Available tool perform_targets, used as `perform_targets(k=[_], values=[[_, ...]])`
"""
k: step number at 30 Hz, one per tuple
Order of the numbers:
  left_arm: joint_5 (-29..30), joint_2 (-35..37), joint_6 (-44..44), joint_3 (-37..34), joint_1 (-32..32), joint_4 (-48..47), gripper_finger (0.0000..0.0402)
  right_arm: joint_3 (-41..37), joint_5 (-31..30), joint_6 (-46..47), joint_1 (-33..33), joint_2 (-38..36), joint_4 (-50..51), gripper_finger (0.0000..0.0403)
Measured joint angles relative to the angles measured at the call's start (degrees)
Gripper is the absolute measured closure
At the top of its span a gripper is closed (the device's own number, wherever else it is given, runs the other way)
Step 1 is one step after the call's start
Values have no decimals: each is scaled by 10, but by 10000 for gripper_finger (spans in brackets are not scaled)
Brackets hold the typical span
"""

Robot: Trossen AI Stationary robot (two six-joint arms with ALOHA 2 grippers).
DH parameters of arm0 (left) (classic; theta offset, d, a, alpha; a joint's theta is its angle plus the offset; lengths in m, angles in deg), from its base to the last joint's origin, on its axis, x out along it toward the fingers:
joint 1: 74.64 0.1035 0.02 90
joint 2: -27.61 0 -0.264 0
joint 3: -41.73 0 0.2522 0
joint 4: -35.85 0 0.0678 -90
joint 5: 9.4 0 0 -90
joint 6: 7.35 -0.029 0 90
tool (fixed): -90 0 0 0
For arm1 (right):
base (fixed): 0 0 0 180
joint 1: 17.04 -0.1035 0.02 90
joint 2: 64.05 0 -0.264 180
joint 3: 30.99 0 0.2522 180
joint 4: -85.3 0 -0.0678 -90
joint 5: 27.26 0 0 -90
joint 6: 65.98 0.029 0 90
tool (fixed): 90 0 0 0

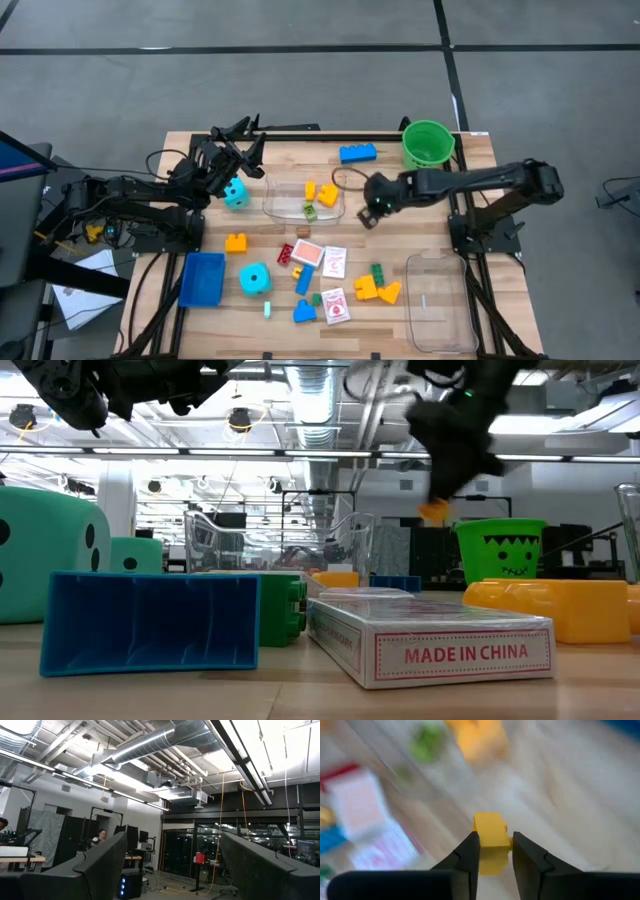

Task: Pick & Place Toys
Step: Put the yellow game piece into the top transparent bin

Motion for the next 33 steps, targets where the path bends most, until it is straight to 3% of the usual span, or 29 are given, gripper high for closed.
perform_targets(k=[5, 13, 23, 33], values=[[0, 0, 0, 0, 0, 0, 86, 0, 18, -93, 30, 5, -152, 323], [0, 0, 0, 0, 0, 0, 86, 0, 29, -173, 48, 40, -296, 323], [0, 0, -1, 0, 0, -1, 86, 0, 26, -183, 49, 123, -348, 323], [0, 0, -2, 0, 0, -3, 86, 0, -1, -186, 45, 127, -344, 323]])
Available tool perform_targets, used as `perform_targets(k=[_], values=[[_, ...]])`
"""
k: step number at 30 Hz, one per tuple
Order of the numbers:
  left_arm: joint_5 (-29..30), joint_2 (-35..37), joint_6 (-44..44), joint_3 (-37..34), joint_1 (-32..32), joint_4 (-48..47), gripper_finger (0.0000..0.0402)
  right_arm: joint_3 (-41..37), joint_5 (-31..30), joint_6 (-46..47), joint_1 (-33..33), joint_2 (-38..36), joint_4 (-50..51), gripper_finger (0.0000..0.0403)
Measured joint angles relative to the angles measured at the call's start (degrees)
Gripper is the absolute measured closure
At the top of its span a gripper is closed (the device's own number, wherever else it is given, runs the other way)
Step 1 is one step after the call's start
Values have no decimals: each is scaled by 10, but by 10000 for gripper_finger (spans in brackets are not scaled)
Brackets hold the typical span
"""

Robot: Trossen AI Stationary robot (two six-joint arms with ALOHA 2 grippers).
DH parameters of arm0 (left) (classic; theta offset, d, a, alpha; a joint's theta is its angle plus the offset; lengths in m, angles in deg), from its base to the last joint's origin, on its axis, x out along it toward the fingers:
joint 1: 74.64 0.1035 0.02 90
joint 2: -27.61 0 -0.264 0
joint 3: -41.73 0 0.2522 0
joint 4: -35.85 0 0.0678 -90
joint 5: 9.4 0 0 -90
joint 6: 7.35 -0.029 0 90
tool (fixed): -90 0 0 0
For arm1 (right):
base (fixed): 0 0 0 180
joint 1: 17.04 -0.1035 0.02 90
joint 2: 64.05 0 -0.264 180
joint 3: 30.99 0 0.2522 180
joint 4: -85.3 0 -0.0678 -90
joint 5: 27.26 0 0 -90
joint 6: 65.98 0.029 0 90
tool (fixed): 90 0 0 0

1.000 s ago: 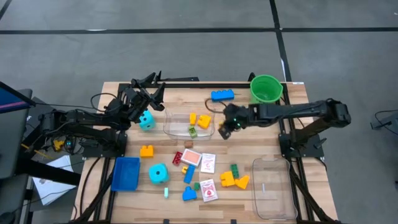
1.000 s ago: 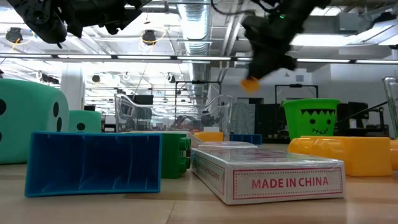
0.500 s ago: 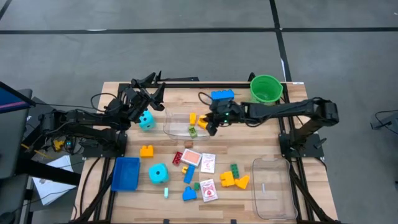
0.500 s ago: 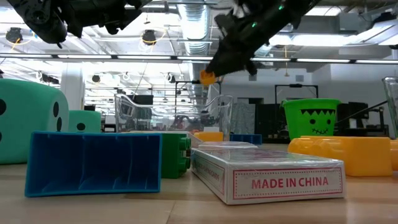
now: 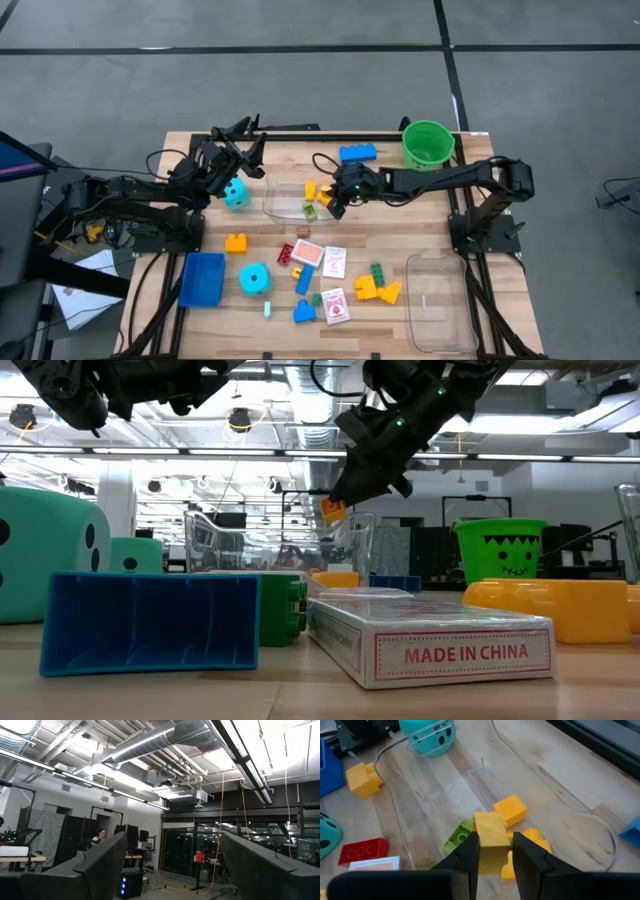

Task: Pick & Place Toys
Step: Put the yellow game piece into the top transparent bin, then put the blue die into the bottom transparent bin

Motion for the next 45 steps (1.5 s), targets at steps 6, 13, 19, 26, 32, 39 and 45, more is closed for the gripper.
perform_targets(k=[6, 13, 19, 26, 32, 39, 45], values=[[0, 0, 0, 0, 0, 0, 86, 0, 0, -4, 0, 0, 2, 323], [0, 0, 0, 0, 0, 0, 86, 0, 0, -4, 0, 0, 2, 323], [0, 0, 0, 0, 0, 0, 86, 0, 0, -4, 0, 0, 2, 323], [0, 0, 0, 0, 0, 0, 86, 0, 0, -2, -1, 0, 2, 302], [0, 0, 0, 0, 0, 0, 86, 0, 0, -4, -1, 0, 2, 216], [0, 0, 0, 0, 0, 0, 86, 0, 0, -9, -1, 0, 2, 177], [0, 0, 0, 0, 0, -3, 86, 1, 0, -9, -4, -9, 14, 188]])
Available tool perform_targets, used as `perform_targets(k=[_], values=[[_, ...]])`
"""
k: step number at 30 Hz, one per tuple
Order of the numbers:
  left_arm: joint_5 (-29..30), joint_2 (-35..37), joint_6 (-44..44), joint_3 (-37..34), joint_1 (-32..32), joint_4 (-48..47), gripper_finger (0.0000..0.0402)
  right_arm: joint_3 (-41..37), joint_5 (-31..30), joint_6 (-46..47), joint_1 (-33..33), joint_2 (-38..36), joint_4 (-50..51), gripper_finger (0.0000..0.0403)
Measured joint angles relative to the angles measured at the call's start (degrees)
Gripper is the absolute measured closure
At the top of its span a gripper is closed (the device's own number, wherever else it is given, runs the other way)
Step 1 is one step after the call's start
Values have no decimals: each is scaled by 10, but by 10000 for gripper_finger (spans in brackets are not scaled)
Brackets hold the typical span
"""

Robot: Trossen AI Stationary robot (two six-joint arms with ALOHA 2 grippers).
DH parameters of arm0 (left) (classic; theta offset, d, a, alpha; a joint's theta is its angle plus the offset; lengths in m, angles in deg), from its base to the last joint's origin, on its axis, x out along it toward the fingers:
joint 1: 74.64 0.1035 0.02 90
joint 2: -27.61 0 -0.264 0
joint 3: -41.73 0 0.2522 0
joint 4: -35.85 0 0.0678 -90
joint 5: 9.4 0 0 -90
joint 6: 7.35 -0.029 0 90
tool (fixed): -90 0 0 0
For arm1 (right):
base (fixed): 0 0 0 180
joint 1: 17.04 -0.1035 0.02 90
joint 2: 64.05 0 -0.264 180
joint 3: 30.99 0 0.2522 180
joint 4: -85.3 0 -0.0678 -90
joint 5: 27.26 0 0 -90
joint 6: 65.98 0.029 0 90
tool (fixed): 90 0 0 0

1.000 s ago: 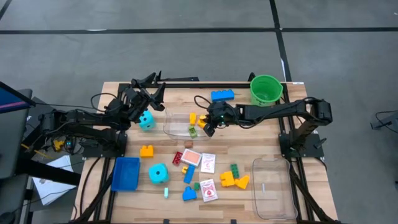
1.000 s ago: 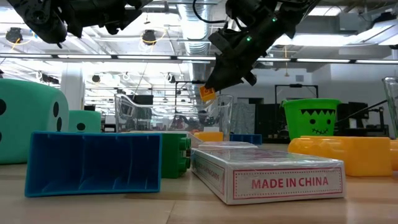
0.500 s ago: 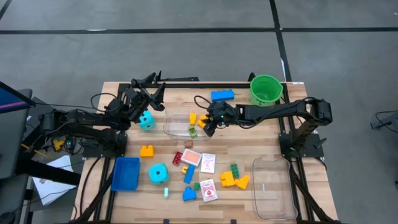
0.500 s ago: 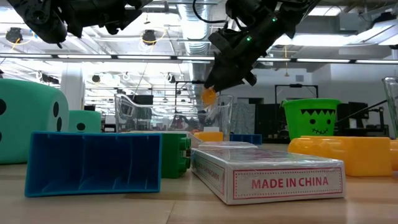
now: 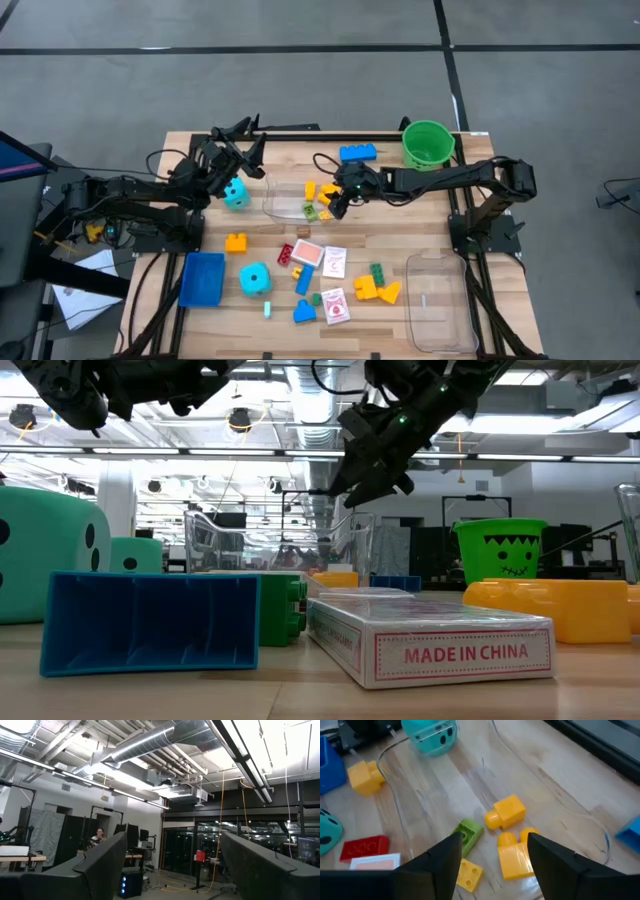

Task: Pick & Place Toys
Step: Put the blue die into the bottom transparent bin

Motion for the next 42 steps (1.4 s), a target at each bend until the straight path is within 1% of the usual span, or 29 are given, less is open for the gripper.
perform_targets(k=[2, 4, 6, 9, 15, 20, 27, 29, 33, 38, 40, 42], values=[[0, 0, 0, 0, 0, 0, 86, -1, 0, 6, -1, -12, 26, 193], [0, 0, 0, 0, 0, -4, 86, 1, 0, 18, -6, -15, 30, 199], [0, 0, 0, 0, 0, -5, 86, -1, 0, 31, -10, -22, 67, 203], [0, 0, 0, 0, 0, -5, 86, 0, 0, 47, -22, -25, 81, 210], [0, 0, 0, 0, 0, -5, 86, -1, -4, 84, -53, -25, 151, 218], [0, 0, 0, 0, 0, -5, 86, -1, -60, 108, -83, -25, 181, 223], [0, 0, 1, 0, 0, -5, 86, -2, -132, 96, -106, -42, 156, 225], [0, 0, 1, 0, 0, -6, 86, 1, -135, 90, -105, -44, 137, 225], [0, 0, 1, 0, 0, -9, 86, -1, -135, 91, -106, -49, 165, 225], [0, 0, 1, 0, 0, -10, 86, -1, -138, 123, -125, -49, 213, 225], [0, 0, 2, 0, 0, -12, 86, -1, -157, 144, -140, -49, 233, 225], [0, 0, 2, 0, 0, -14, 86, -1, -191, 169, -157, -49, 258, 225]])
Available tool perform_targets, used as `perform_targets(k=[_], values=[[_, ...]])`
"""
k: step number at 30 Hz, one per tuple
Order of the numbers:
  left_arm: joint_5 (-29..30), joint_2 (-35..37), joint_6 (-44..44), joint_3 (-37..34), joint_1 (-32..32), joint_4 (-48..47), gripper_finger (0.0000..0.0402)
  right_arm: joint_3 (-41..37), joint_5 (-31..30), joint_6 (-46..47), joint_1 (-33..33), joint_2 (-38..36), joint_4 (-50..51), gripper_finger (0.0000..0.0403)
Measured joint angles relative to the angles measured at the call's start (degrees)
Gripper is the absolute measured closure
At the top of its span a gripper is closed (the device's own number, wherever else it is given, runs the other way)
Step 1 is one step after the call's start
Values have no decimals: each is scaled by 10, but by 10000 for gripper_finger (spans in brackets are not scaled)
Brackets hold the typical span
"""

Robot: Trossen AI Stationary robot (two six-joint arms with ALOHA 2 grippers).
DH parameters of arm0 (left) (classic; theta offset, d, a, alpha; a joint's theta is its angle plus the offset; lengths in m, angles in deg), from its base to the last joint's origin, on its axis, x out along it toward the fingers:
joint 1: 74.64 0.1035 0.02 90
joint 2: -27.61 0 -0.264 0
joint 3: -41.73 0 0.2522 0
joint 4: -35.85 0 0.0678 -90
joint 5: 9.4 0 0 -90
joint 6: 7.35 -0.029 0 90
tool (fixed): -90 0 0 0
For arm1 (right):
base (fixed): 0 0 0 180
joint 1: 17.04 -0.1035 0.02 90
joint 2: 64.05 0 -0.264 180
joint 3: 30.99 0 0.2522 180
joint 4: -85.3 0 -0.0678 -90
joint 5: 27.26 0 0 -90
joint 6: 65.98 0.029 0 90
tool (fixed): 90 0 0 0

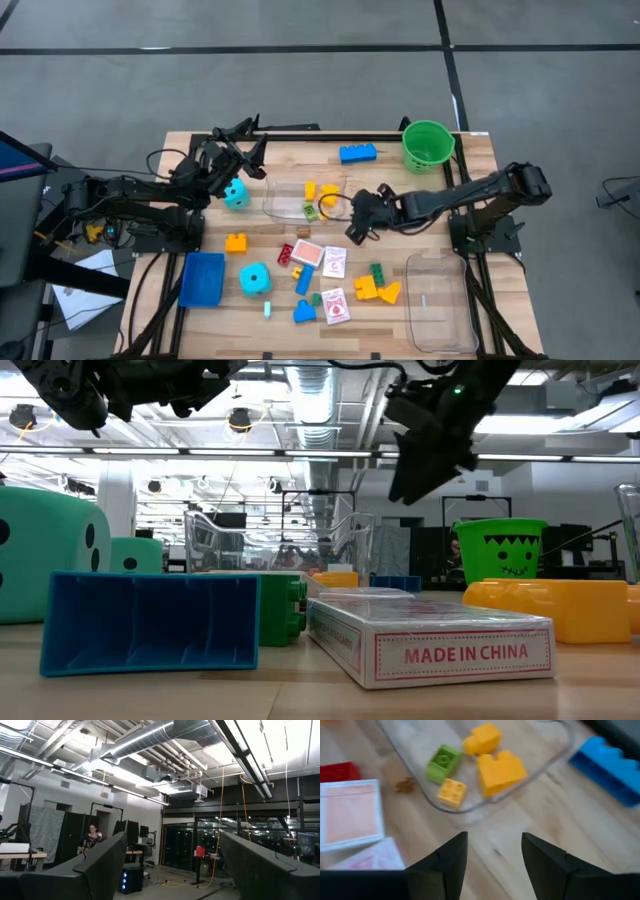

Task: Pick & Place Toys
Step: Put the blue die into the bottom transparent bin

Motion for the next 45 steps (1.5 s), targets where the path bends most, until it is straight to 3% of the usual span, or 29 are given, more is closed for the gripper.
perform_targets(k=[7, 13, 16, 20, 23, 28, 32, 35, 39, 42, 45], values=[[-10, 0, 0, 0, 0, -8, 86, 0, -100, 118, -48, 0, 114, 225], [-106, 0, 13, 5, -7, -21, 86, 0, -140, 206, -72, 0, 215, 225], [-150, 0, 16, 34, -22, -85, 86, 0, -155, 246, -84, 0, 262, 225], [-164, 0, 2, 110, -48, -286, 86, 0, -179, 295, -100, 0, 316, 228], [-74, 0, -39, 163, -77, -446, 79, 0, -199, 327, -113, 0, 350, 232], [186, 8, -93, 185, -95, -560, 36, 0, -203, 358, -130, 0, 394, 240], [276, 47, -35, 185, -65, -668, 6, 0, -213, 377, -143, -9, 411, 246], [248, 77, 54, 185, -37, -788, 12, 0, -217, 378, -154, -24, 408, 250], [106, 99, 142, 185, 15, -936, 12, 0, -228, 387, -169, -42, 405, 254], [13, 100, 153, 185, 54, -1021, 6, 0, -233, 387, -179, -54, 404, 257], [-43, 100, 138, 185, 80, -1102, 5, 0, -243, 387, -189, -61, 402, 259]])
